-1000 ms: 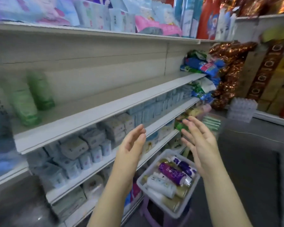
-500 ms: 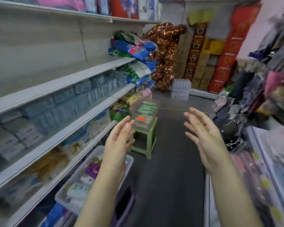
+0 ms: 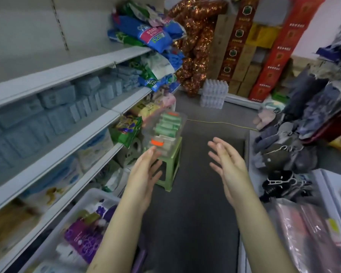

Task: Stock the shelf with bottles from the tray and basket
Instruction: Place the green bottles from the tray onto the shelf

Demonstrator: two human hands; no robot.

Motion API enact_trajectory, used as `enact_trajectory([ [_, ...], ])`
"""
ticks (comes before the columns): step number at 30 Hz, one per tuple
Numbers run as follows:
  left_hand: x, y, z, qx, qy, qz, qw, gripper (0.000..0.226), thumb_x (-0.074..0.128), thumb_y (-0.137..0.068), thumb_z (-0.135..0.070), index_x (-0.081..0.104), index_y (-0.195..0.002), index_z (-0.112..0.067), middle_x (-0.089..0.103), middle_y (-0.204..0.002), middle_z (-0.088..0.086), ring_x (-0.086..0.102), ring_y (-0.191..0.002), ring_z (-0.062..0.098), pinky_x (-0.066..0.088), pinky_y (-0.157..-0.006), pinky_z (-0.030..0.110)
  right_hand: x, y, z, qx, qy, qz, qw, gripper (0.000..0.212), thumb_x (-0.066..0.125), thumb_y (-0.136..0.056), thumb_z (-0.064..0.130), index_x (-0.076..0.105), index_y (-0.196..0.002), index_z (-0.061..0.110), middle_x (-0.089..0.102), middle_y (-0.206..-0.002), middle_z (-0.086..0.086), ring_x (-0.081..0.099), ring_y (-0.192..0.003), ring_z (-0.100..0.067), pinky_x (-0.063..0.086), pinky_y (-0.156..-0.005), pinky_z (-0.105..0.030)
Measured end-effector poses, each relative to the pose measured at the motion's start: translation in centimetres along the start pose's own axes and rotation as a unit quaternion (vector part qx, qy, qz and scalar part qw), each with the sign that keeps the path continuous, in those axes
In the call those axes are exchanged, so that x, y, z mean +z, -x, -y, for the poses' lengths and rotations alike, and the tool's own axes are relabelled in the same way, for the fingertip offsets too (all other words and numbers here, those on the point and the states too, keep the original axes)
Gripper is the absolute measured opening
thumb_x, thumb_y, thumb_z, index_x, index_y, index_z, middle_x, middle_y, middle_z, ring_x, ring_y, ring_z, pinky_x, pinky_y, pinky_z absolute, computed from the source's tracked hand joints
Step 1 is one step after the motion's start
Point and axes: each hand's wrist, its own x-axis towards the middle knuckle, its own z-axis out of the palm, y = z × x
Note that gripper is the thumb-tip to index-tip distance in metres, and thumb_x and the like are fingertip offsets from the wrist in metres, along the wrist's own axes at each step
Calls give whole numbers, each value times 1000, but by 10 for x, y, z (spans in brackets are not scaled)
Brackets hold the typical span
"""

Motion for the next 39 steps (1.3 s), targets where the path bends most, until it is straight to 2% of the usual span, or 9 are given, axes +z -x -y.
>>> enact_trajectory([
  [10, 15, -160, -12, -35, -31, -54, 997, 17, 45, -100, -40, 58, -109, -34, 65, -115, -12, 56, -117, 12, 38, -107, 38, 25, -161, -34, 47, -2, -8, 999, 19, 48, -101, 28, 63, -111, 33, 66, -119, 11, 61, -115, -14, 48, -94, -33],
  [16, 26, -261, 23, -77, -23, -112, 990, 47, 48, -96, -50, 50, -135, -24, 55, -138, -5, 46, -132, 19, 29, -116, 44, 27, -279, -77, 84, 23, 34, 996, 17, 48, -101, 29, 61, -112, 33, 67, -118, 11, 61, -113, -12, 48, -95, -32],
  [18, 38, -296, 32, -90, -14, -143, 986, 40, 47, -96, -49, 53, -129, -27, 58, -130, -8, 47, -127, 15, 27, -116, 42, 27, -324, -87, 101, 34, 65, 992, 16, 49, -100, 30, 61, -110, 34, 66, -119, 10, 60, -115, -12, 47, -99, -34],
  [21, 62, -347, 40, -98, 7, -197, 975, 16, 46, -99, -41, 56, -103, -29, 64, -100, -15, 53, -104, 9, 30, -113, 40, 28, -395, -98, 122, 59, 112, 984, 12, 53, -98, 32, 61, -106, 35, 64, -123, 7, 57, -118, -12, 43, -106, -39],
  [24, 83, -388, 44, -89, 8, -246, 965, 15, 47, -99, -38, 57, -93, -29, 65, -88, -14, 55, -86, 3, 39, -102, 36, 31, -458, -110, 131, 86, 148, 976, 15, 53, -98, 33, 62, -111, 34, 64, -125, 7, 56, -119, -11, 43, -107, -39],
  [27, 88, -419, 59, -91, 18, -312, 946, 13, 50, -99, -37, 56, -91, -28, 60, -91, -10, 55, -85, 5, 40, -92, 31, 40, -507, -124, 150, 111, 182, 965, 29, 54, -98, 33, 59, -125, 24, 63, -126, 7, 56, -119, -10, 44, -103, -33],
  [33, 75, -467, 93, -132, -2, -361, 923, 21, 47, -97, -49, 56, -88, -32, 55, -95, -17, 50, -94, 8, 37, -89, 32, 76, -570, -161, 150, 171, 241, 944, 32, 57, -97, 29, 58, -127, 16, 59, -123, 4, 54, -115, -10, 40, -86, -16],
  [36, 58, -505, 108, -137, 8, -399, 907, 19, 48, -98, -41, 55, -110, -28, 51, -113, -8, 48, -102, 13, 36, -93, 32, 94, -598, -191, 146, 226, 299, 915, 33, 57, -97, 23, 56, -129, 13, 54, -122, 3, 51, -113, -9, 36, -68, 3],
  [39, 38, -548, 119, -138, 14, -429, 893, 36, 50, -99, -37, 50, -130, -20, 51, -115, -5, 50, -94, 12, 35, -89, 30, 111, -625, -223, 139, 270, 353, 885, 43, 57, -97, 22, 50, -137, 10, 51, -130, 5, 47, -120, -7, 35, -72, 7],
])
